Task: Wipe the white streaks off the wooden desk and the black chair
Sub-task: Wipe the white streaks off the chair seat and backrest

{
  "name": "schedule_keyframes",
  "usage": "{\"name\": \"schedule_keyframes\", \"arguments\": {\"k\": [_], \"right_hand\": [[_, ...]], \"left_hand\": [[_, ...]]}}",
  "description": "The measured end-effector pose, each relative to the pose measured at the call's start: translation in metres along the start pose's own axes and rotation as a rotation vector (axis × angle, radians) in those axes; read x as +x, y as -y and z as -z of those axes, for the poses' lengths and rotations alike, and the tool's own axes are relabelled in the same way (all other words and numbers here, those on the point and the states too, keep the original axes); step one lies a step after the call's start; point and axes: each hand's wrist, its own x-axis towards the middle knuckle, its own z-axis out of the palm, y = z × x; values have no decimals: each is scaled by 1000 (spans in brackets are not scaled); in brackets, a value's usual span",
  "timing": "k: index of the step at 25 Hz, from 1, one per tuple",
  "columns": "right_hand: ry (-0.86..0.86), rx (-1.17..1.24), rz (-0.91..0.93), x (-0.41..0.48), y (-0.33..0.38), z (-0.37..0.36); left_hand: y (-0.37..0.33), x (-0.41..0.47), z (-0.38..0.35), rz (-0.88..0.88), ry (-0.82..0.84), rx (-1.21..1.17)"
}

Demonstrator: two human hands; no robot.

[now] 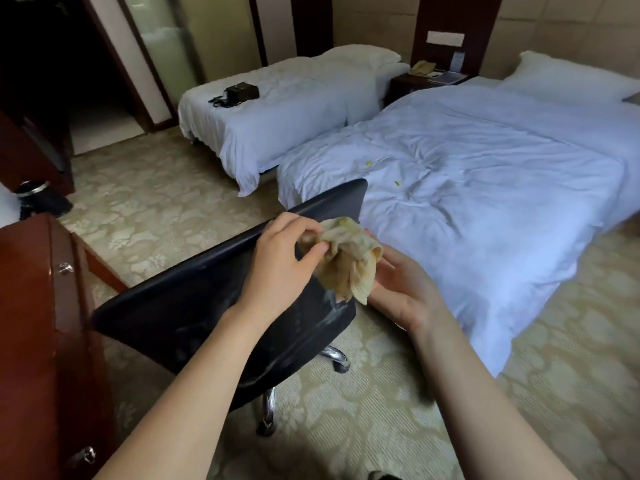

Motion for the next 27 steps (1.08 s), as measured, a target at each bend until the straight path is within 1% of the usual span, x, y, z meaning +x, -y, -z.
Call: {"name": "schedule_keyframes", "arguments": {"k": [1,2,4,5,7,9,10,11,13,15,17,19,20,21,22,23,25,26,27], "right_hand": [[1,2,20,-3,0,4],[-10,7,54,-7,1,7],[-46,-55,161,-17,4,14],[-42,-195,214,-24,5,14],[-37,-715,313,-40,5,12],[-114,-1235,427,-51,0,13],[-160,-1412,513,-54,-4,15],[-185,-1526,607,-55,-10,16],[-170,-1617,734,-51,-23,24],[-138,-1535,712,-46,-30,30],[-203,-1351,637,-47,-26,32],[-227,-1070,478,-51,-11,31],[-202,-895,355,-52,-4,33],[-185,-723,251,-52,0,34],[-155,-559,173,-49,5,38],[-124,-423,103,-44,8,42],[-155,-238,82,-34,11,55],[-179,-171,84,-28,13,59],[-212,-121,82,-23,14,62]], "left_hand": [[0,0,-1,0,-13,-14],[1,1,0,41,4,-44],[1,2,2,193,114,-170],[-1,4,4,272,180,-262],[-9,10,8,389,277,-434],[-19,17,11,457,302,-538],[-23,20,12,476,303,-560],[-28,21,12,493,313,-568],[-33,22,12,528,378,-526],[-32,21,10,574,461,-421],[-29,21,10,635,575,-342],[-23,18,8,680,703,-333],[-19,16,5,670,723,-310],[-17,13,0,648,688,-281],[-15,8,-6,617,598,-276],[-13,-1,-13,589,470,-305],[-12,-24,-26,546,212,-434],[-11,-37,-33,517,133,-478],[-11,-49,-39,472,106,-483]]}}
